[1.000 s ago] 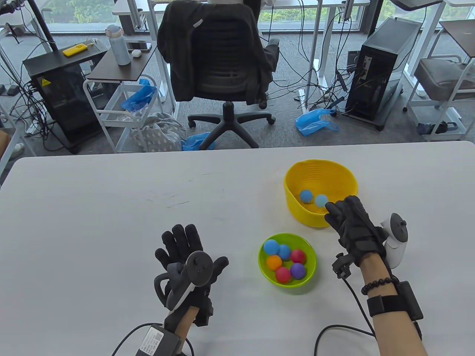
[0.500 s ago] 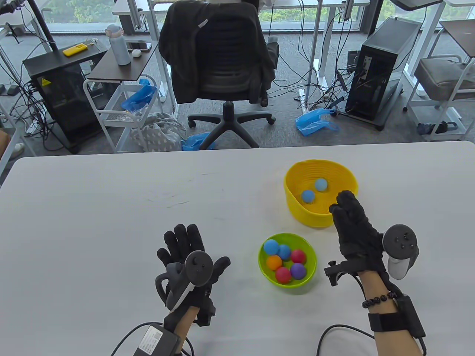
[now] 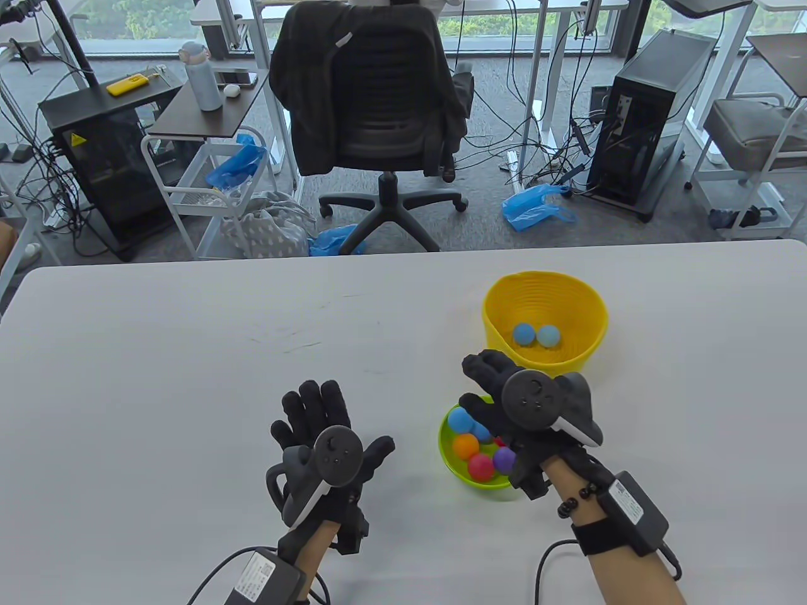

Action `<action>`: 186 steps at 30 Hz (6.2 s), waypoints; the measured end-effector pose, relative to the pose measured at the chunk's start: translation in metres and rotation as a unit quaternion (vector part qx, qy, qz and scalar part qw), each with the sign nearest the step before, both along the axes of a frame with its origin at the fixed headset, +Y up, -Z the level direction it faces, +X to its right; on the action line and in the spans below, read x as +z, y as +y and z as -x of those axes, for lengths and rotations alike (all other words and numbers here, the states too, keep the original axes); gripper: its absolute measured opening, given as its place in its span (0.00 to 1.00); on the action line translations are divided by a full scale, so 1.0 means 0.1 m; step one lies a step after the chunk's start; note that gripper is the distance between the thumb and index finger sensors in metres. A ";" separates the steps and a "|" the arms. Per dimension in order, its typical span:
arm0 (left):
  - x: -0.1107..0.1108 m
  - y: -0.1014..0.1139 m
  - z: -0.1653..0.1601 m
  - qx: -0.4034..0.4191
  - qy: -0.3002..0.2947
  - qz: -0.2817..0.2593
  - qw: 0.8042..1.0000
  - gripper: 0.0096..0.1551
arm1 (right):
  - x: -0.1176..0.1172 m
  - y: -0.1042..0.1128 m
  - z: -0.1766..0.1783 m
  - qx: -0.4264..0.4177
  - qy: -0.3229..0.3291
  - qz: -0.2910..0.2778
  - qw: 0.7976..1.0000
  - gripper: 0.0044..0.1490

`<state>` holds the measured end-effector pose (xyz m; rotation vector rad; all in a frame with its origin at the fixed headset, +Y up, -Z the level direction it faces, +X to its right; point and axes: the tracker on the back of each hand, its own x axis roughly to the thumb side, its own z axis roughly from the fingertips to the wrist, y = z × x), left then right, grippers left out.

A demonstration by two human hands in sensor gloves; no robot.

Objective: Toss ping pong balls into fabric basket

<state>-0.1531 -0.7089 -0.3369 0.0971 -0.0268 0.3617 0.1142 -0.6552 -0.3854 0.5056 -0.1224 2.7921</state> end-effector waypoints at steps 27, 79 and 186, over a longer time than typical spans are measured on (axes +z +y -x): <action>0.01 0.03 0.04 0.003 0.008 -0.008 1.000 0.69 | -0.17 -0.56 0.46 0.145 -0.002 0.042 0.989 0.34; 0.07 0.02 -0.06 -0.046 0.016 0.008 0.999 0.67 | -0.30 -0.69 -1.45 -0.636 -0.055 0.159 0.753 0.46; 0.08 -0.01 -0.11 -0.021 0.002 0.007 1.000 0.67 | -0.04 -0.60 -1.35 -0.541 -0.017 0.117 0.833 0.35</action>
